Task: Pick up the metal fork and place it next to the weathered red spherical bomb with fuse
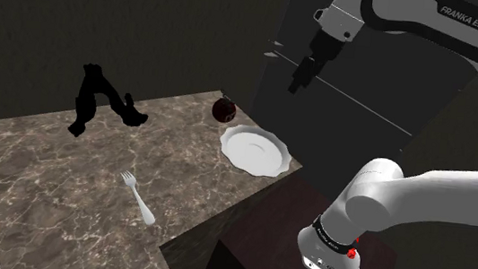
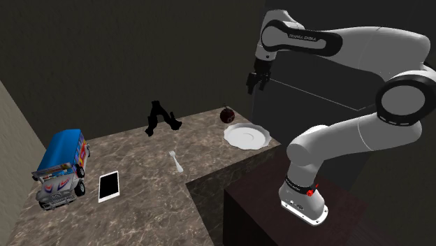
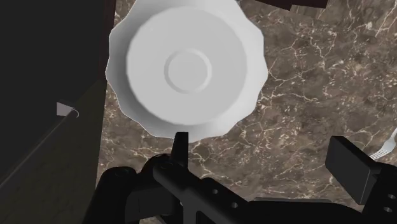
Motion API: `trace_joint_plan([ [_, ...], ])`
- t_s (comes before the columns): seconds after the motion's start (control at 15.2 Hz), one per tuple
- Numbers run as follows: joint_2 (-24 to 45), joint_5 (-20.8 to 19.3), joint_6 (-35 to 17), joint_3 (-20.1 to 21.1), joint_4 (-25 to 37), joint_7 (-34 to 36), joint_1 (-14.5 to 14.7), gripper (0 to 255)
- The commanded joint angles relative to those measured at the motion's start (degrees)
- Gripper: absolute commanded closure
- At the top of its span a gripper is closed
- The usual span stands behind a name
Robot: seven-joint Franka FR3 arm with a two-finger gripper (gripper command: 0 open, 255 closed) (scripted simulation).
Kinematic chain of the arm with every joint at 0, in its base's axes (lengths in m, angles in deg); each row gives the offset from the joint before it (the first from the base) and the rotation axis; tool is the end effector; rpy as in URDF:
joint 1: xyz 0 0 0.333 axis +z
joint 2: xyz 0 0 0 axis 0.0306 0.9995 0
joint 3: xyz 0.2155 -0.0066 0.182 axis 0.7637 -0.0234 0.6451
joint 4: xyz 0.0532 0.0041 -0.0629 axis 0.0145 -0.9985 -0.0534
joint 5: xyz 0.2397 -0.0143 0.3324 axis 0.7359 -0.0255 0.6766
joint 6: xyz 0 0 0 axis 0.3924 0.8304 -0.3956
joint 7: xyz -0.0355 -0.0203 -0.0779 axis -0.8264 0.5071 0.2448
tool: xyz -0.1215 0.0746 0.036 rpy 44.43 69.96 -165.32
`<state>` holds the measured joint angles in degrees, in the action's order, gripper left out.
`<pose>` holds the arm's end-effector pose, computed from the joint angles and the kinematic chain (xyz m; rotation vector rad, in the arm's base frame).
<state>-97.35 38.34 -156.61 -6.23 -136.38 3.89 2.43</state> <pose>0.3493 -0.0072 0.5569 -3.0816 -0.1329 -0.2001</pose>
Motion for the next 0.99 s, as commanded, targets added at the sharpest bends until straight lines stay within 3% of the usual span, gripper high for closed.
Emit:
trace_joint_plan([
  [0.0,0.0,0.0,0.0,0.0,0.0,0.0,0.0,0],
  [0.92,15.0,7.9,-12.2,16.4,-1.5,18.9,3.7,0],
])
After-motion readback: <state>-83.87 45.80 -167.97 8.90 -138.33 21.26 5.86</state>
